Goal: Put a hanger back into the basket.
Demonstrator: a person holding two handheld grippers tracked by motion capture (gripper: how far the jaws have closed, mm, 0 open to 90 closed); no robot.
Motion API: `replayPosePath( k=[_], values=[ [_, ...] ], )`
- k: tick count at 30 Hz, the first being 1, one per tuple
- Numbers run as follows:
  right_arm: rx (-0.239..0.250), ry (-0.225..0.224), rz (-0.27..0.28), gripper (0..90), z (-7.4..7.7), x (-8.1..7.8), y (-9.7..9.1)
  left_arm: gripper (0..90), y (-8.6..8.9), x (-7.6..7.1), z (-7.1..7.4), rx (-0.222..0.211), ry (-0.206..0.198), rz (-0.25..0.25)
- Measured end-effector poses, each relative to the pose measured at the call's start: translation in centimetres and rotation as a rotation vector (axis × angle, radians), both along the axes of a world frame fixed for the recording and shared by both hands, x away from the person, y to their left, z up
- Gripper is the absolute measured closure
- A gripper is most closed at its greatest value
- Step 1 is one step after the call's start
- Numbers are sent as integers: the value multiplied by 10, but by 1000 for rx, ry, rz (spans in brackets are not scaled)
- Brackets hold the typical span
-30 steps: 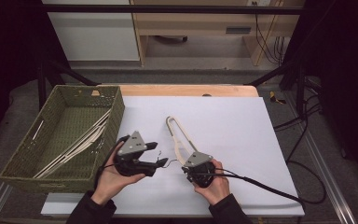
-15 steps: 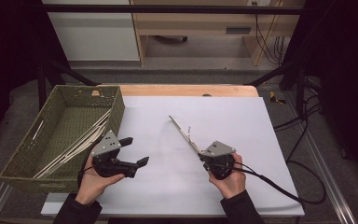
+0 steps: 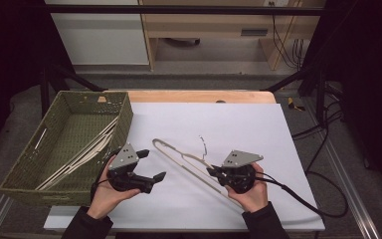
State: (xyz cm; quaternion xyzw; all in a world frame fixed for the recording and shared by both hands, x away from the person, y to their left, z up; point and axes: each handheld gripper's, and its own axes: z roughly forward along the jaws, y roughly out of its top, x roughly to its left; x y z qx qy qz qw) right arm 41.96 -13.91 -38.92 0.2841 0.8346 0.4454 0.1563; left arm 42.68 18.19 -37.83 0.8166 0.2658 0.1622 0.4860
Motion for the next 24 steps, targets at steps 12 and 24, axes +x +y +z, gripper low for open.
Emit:
replayPosePath(
  k=[12,24],
  values=[
    [44,45,223,868,5,-15,28,315,-27,1,-6,89,-7,-146],
    [26,65,249,863,3,-15,30,675,-34,-3,-10,203,2,-219]
  ],
)
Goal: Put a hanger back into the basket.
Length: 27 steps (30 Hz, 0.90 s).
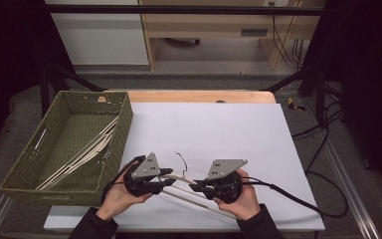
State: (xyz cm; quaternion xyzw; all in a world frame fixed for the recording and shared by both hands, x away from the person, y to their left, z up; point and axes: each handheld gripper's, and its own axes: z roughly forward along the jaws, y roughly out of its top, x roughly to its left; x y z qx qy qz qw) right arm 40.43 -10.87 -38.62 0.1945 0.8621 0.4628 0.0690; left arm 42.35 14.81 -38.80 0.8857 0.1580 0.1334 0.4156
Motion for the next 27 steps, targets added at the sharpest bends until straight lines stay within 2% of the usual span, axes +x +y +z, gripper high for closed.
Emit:
replayPosePath(
  k=[1,5,11,16,17,19,22,25,27],
  values=[
    [0,-7,-6,854,0,0,0,689,0,-1,1,9,-7,-5],
    [-20,-62,-65,782,2,1,-4,765,-3,-5,3,3,17,-18],
    [-25,-100,-130,675,1,3,-8,813,-8,-11,5,0,36,-19],
    [-33,-139,-167,583,1,4,-12,849,-12,-14,6,-34,72,-35],
    [-28,-145,-176,554,1,4,-12,857,-12,-15,6,-44,80,-39],
    [-20,-155,-190,511,3,3,-14,866,-12,-17,8,-41,63,-30],
    [25,-144,-206,484,8,2,-21,866,-11,-18,11,-41,55,-8],
    [57,-140,-245,389,12,1,-29,866,-9,-18,12,-53,41,34],
    [76,-122,-275,383,13,2,-37,866,-6,-18,14,-63,33,65]
  ],
)
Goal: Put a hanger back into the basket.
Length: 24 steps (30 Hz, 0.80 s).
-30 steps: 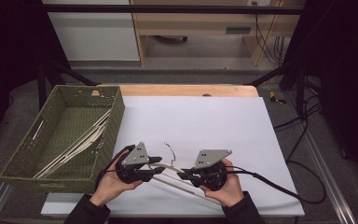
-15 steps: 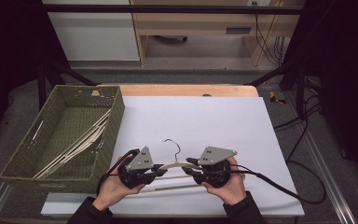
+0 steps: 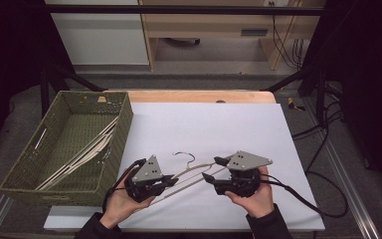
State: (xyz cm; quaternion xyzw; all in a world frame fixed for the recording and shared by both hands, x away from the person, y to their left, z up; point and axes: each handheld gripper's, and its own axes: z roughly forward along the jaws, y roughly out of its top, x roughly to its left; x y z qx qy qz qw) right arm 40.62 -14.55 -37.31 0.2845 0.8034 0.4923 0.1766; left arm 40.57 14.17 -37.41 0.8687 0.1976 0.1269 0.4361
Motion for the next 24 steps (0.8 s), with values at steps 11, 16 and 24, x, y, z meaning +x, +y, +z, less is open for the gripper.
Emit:
replayPosePath(
  k=[11,16,24],
  values=[
    [108,4,-127,269,-6,1,-43,866,22,-6,36,-87,-54,89],
    [135,7,-184,248,-12,3,-61,866,30,-8,62,-72,-96,124],
    [115,27,-211,237,-20,2,-77,866,56,0,103,-98,-145,158]
  ],
)
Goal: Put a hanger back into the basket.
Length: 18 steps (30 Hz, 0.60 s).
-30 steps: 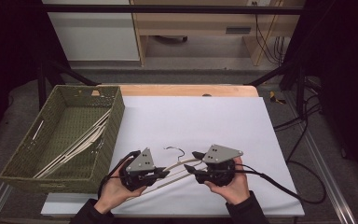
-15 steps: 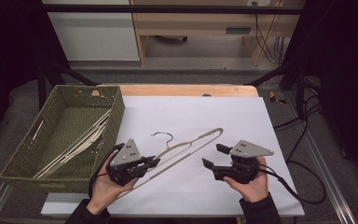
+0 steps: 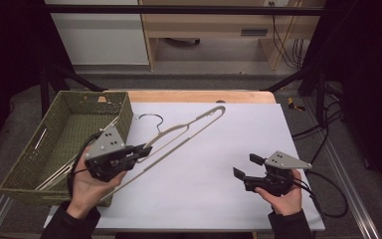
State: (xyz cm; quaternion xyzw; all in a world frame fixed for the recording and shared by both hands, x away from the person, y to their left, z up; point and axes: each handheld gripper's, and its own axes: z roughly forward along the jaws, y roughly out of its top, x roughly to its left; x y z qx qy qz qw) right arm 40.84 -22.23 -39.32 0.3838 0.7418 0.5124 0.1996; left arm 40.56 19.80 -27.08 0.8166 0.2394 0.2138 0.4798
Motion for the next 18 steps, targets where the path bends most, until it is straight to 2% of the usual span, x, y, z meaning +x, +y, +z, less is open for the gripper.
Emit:
replayPosePath(
  k=[3,7,15,18],
  values=[
    [5,-2,-8,231,0,-1,-3,866,14,5,13,3,-28,17],
    [7,-9,-9,219,0,-2,-6,866,35,10,24,7,-47,59],
    [-9,-6,1,213,-2,-2,-8,866,77,23,28,41,-66,157],
    [-13,-9,0,211,-2,-2,-8,866,92,29,25,47,-69,178]
  ],
)
